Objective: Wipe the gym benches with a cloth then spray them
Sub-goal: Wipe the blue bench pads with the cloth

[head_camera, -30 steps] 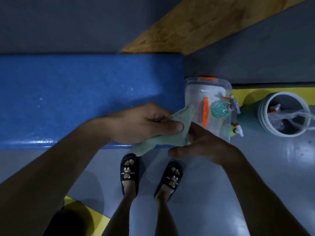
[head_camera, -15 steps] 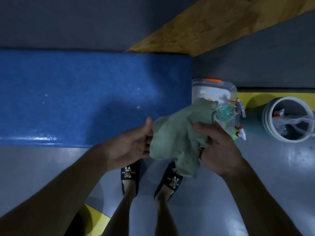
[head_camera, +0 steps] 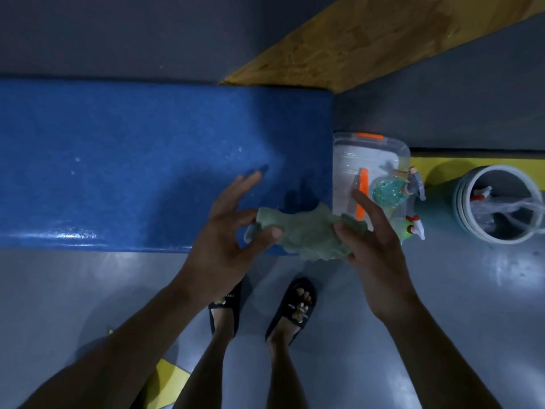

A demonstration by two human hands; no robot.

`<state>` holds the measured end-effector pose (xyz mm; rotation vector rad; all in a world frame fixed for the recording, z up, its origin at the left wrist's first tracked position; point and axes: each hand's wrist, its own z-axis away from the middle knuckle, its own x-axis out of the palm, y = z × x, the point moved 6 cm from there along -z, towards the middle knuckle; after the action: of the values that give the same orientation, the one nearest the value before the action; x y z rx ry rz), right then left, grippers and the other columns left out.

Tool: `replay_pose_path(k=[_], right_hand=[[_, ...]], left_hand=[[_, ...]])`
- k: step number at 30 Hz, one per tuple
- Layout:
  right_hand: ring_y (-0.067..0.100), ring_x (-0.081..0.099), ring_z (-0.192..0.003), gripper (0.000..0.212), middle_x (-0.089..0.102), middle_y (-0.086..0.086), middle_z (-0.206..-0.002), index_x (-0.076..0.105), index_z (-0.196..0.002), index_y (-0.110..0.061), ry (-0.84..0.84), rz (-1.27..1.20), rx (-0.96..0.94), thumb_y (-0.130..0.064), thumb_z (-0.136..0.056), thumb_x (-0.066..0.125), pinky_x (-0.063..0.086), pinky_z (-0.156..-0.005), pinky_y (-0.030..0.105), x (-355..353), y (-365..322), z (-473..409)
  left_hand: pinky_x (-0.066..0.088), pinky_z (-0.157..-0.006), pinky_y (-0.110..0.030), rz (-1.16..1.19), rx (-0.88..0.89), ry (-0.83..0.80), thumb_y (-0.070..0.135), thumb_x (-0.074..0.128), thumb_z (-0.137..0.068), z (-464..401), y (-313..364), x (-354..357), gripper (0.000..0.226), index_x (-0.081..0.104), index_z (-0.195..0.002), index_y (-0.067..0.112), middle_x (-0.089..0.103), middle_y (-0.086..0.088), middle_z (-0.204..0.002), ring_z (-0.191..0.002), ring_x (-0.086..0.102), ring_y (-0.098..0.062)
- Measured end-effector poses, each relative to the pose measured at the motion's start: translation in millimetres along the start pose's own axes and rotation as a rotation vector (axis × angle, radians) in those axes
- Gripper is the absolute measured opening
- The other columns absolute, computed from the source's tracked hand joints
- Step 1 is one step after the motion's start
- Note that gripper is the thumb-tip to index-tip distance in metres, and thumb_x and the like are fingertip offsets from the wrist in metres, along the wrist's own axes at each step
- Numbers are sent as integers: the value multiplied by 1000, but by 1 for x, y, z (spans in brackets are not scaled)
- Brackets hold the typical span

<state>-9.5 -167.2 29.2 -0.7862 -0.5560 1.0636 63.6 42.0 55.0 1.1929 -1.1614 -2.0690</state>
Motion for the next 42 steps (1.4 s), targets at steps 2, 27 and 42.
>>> replay_pose_path(k=[2,27,42], right_hand=[[8,63,-111,46,66,-12,-119,60,-125,-39,-129,174,-66,-34,-82,75,52,-93,33,9,-5,5],[29,64,-108,38,65,13,-120,73,-79,-11,-282,-253,-28,-34,-55,91,56,-82,38,-20,33,5],[36,51,-129,72,56,17,-137,52,-138,-14,-177,-759,505,-67,-89,43,36,-109,55,3,67,28]], left_hand=[[30,-106,-9,118,-37,-20,38,64,-88,0,3,1,24,73,-103,22,53,21,-138,-140,31,3],[54,-72,-29,863,-270,-49,-11,62,-70,1,-20,34,58,65,-117,23,66,-10,-99,-86,67,-21],[55,-85,-38,662,-216,-66,-29,56,-73,19,-2,61,44,64,-54,9,67,-15,-114,-109,65,-31]])
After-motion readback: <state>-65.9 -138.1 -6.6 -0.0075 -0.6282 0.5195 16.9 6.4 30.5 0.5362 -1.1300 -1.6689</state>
